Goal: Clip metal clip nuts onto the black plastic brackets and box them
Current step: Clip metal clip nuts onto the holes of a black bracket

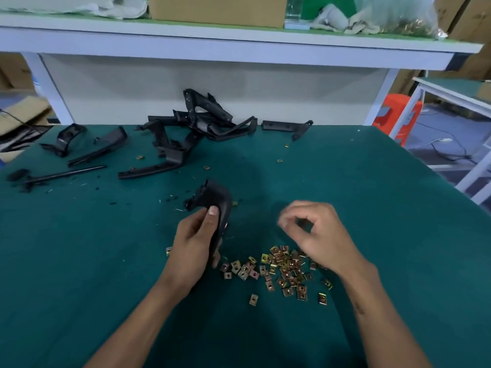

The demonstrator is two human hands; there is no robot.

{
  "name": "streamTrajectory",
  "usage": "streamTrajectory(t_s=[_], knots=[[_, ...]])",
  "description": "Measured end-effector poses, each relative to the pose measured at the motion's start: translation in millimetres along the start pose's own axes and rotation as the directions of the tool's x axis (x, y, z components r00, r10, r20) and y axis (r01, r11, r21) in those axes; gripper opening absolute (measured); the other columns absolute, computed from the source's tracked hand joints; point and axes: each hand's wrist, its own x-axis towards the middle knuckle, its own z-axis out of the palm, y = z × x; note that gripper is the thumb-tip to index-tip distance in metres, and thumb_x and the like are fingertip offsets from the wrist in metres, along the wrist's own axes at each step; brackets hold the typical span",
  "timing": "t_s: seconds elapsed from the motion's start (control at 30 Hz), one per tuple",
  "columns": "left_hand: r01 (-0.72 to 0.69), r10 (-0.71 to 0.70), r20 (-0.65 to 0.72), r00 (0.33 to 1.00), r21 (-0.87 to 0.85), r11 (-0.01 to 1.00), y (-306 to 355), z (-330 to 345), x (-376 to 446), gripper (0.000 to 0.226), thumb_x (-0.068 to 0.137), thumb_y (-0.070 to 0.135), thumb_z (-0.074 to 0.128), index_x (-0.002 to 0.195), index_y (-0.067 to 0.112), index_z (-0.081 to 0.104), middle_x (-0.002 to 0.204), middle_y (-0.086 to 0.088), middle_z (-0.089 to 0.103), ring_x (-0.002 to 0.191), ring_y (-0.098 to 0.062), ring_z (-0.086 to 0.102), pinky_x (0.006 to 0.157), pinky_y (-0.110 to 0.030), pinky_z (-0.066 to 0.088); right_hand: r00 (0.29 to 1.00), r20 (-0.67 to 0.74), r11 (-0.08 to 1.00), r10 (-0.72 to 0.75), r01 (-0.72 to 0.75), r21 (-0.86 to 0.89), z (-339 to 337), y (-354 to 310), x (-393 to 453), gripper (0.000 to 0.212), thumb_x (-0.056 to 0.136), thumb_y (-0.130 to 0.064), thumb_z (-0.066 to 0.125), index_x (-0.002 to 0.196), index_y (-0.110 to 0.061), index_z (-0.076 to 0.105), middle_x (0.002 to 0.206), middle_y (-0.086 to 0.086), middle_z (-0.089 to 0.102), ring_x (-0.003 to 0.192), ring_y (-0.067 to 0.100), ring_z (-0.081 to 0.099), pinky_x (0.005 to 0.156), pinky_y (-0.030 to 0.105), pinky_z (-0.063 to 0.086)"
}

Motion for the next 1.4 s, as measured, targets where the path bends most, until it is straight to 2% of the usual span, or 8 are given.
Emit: streamTrajectory(t_s=[0.17,0.3,0.47,0.6,0.77,0.9,1.1,1.4], knots=[[-0.059,0.070,-0.095,0.993,0.118,0.991,-1,2,-5,0.072,0.091,0.065,0.052,0.069,-0.002,0.040,0.053,-0.026,0.044,0.042,-0.026,0.051,0.045,-0.032,0.042,0.954,0.199,0.938,0.224,-0.156,-0.308,5,-2,-4,0.006,0.084,-0.030,0.079,0.088,-0.030,0.074,0.087,-0.019,0.062,0.082,0.001,0.061,0.072,0.037,0.056],[-0.127,0.187,-0.144,0.972,0.349,0.928,-1,-2,-3,0.062,0.095,0.066,0.045,0.059,0.018,0.027,0.048,0.008,0.027,0.045,-0.007,0.026,0.045,-0.026,0.022,0.940,0.189,0.908,0.285,-0.202,-0.366,19,-11,-2,0.014,0.089,-0.033,0.075,0.080,-0.028,0.066,0.088,-0.016,0.057,0.077,0.002,0.057,0.062,0.027,0.045],[-0.263,0.344,-0.081,0.935,0.490,0.831,-7,-3,-5,0.050,0.103,0.056,0.046,0.060,0.030,0.037,0.049,0.010,0.038,0.042,-0.007,0.033,0.044,-0.022,0.021,0.921,0.205,0.836,0.331,-0.186,-0.516,37,-23,-1,0.020,0.089,-0.007,0.061,0.078,-0.023,0.063,0.093,-0.013,0.056,0.094,0.011,0.052,0.071,0.038,0.055],[-0.222,0.303,-0.057,0.951,0.553,0.803,-12,-6,-2,0.039,0.104,0.050,0.049,0.065,0.044,0.046,0.053,0.016,0.044,0.044,-0.006,0.038,0.043,-0.014,0.023,0.931,0.203,0.864,0.302,-0.178,-0.471,38,-26,-2,0.014,0.089,-0.013,0.061,0.079,-0.022,0.066,0.095,-0.013,0.054,0.094,0.008,0.051,0.074,0.035,0.055],[-0.137,0.132,0.057,0.990,0.652,0.746,-15,-13,2,0.049,0.099,0.054,0.035,0.062,0.023,0.030,0.051,0.010,0.035,0.047,-0.012,0.031,0.051,-0.032,0.026,0.937,0.167,0.833,0.308,-0.181,-0.523,32,-30,-6,0.009,0.080,-0.026,0.069,0.088,-0.028,0.072,0.098,-0.019,0.060,0.089,0.011,0.060,0.070,0.033,0.055],[-0.154,0.079,0.150,0.986,0.599,0.786,-10,-14,2,0.046,0.108,0.038,0.036,0.071,0.013,0.049,0.065,-0.002,0.061,0.052,-0.019,0.059,0.052,-0.042,0.048,0.937,0.174,0.818,0.303,-0.162,-0.552,35,-33,-4,0.004,0.083,-0.030,0.067,0.081,-0.029,0.071,0.099,-0.018,0.060,0.089,0.012,0.061,0.070,0.035,0.057],[-0.129,0.025,0.182,0.983,0.588,0.798,-14,-15,5,0.035,0.110,0.020,0.039,0.082,0.009,0.059,0.075,0.006,0.068,0.053,-0.013,0.066,0.052,-0.024,0.050,0.939,0.148,0.823,0.311,-0.188,-0.536,37,-34,-6,0.022,0.081,-0.051,0.067,0.091,-0.032,0.070,0.101,-0.018,0.059,0.094,0.012,0.058,0.069,0.033,0.052],[-0.152,0.035,0.201,0.979,0.604,0.782,-18,-17,6,0.034,0.109,0.022,0.045,0.079,0.014,0.060,0.075,0.001,0.071,0.057,-0.010,0.065,0.056,-0.031,0.052,0.941,0.245,0.871,0.235,-0.091,-0.483,42,-30,-6,0.008,0.094,-0.031,0.070,0.099,-0.026,0.066,0.101,-0.013,0.058,0.105,0.011,0.051,0.088,0.037,0.050]])
